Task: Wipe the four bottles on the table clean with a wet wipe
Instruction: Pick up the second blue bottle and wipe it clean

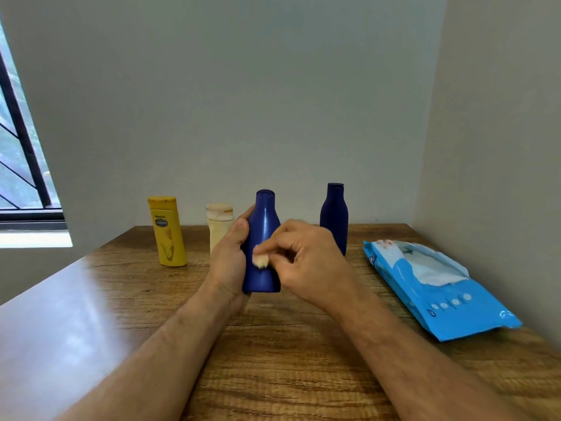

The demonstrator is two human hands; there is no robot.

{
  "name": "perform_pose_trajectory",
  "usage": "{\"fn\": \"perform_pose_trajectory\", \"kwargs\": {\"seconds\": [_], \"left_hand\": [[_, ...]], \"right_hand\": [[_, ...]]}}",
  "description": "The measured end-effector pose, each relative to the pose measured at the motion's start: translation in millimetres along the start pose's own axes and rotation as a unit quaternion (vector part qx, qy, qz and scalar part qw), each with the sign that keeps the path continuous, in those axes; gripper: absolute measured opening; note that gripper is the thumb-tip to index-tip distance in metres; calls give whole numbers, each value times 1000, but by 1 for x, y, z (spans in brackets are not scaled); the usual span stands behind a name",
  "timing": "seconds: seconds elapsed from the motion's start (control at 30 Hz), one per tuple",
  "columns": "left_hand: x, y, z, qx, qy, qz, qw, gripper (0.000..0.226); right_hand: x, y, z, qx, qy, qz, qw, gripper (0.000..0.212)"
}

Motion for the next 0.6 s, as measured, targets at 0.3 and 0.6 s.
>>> {"fn": "perform_pose_trajectory", "kwargs": {"seconds": [0.3,0.6], "left_hand": [[-5,-16,8,-84,13,-102,991,37],[14,18,-6,96,-93,-133,982,35]], "right_hand": [[5,41,3,234,2,-12,972,14],[0,-5,1,-32,-9,-12,999,16]]}}
Point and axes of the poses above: each hand's wrist, its own z-axis away from the middle knuckle, its own y-axis out of the back of the hand, x = y × z, the point moved 7 cm from there along -z, towards the middle knuckle, and after that the axes turned 11 degrees about -z, right-handed, at the moved point
